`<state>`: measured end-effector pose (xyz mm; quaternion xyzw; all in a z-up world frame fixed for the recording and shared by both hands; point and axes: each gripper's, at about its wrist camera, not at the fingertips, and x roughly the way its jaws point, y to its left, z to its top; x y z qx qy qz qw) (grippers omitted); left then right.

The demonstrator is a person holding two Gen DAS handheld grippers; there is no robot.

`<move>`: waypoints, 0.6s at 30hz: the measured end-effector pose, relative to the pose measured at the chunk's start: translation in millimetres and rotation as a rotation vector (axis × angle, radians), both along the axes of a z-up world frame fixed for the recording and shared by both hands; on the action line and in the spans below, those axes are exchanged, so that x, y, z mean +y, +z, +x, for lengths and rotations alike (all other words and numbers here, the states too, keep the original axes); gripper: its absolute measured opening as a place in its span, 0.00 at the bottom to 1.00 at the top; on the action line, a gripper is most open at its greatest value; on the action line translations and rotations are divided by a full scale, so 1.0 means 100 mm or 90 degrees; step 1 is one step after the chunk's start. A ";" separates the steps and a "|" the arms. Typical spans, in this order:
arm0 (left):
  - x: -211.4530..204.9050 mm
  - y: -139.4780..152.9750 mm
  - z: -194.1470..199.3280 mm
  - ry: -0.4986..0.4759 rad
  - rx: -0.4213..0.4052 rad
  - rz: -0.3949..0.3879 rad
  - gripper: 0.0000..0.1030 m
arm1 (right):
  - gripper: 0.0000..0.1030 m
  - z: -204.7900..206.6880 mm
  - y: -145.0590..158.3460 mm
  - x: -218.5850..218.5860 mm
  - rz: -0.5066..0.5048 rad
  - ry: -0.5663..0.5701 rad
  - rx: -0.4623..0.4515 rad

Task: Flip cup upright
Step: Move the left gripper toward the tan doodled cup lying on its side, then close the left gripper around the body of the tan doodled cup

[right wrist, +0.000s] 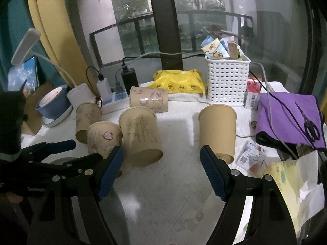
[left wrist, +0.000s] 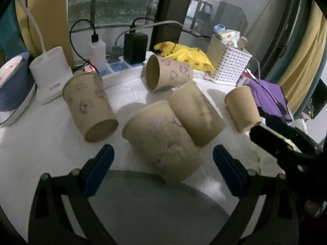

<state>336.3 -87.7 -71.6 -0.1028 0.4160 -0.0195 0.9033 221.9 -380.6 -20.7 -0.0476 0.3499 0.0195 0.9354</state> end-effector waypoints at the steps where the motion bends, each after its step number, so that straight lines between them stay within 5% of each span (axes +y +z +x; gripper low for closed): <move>1: 0.00 -0.02 0.03 -0.001 0.005 -0.003 0.95 | 0.78 0.00 -0.01 -0.01 0.002 0.000 -0.001; 5: 0.01 -0.15 0.14 0.000 0.035 -0.026 0.95 | 0.78 0.01 -0.01 -0.06 0.008 -0.003 -0.001; 18: -0.02 -0.32 0.20 -0.029 0.060 -0.092 0.64 | 0.78 -0.02 0.02 -0.08 0.001 -0.014 -0.002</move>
